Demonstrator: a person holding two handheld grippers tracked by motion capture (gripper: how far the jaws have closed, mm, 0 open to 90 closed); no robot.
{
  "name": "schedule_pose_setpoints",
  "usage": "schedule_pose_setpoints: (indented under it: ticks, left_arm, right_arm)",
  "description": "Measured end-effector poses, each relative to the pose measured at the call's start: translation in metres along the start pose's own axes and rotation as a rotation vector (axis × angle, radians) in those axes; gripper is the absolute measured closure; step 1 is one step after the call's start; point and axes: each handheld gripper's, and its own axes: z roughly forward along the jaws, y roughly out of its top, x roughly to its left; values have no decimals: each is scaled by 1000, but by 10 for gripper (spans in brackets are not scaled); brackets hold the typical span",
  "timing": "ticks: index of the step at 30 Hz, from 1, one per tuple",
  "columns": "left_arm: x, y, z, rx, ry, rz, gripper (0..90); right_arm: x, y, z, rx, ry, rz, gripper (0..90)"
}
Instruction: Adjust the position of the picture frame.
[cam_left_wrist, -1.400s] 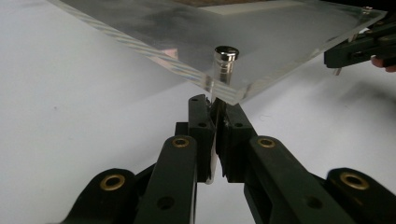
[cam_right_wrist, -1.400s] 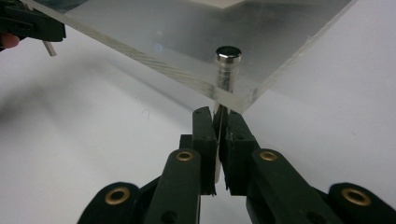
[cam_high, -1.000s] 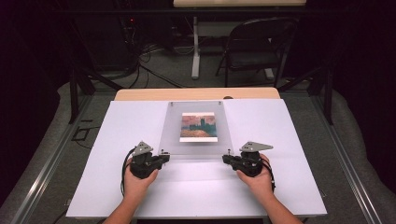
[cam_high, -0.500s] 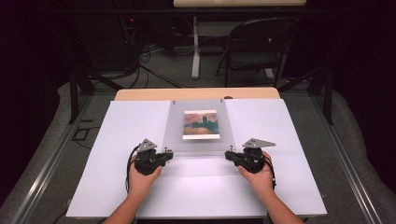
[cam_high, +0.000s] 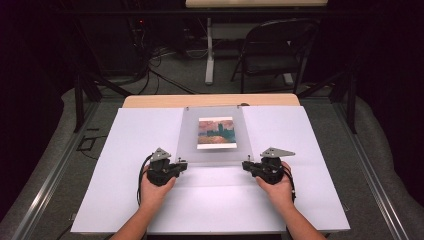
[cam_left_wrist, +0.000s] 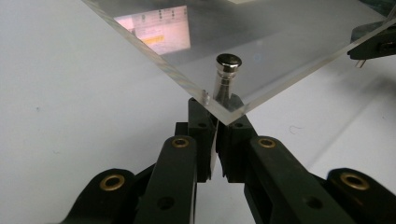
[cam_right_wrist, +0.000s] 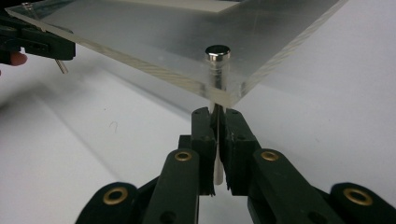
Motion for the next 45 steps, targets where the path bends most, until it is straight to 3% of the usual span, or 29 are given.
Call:
schedule_pose_setpoints:
  ticks: [23,30,35,40,45]
  left_arm:
    - [5,-7,9,74,31,9,842]
    - [5,-7,9,66,33,8,840]
    - [6,-8,6,46,16,-17,802]
    - [3,-10,2,30,9,-4,677]
    - [-4,-12,-4,30,22,24,532]
  right_arm:
    - [0,-8,10,62,-18,-24,842]
    - [1,-9,12,66,-17,-18,837]
    - [2,-8,7,66,-26,-21,705]
    - [7,-9,-1,62,-33,-31,569]
    - [9,-10,-8,99,-53,-62,478]
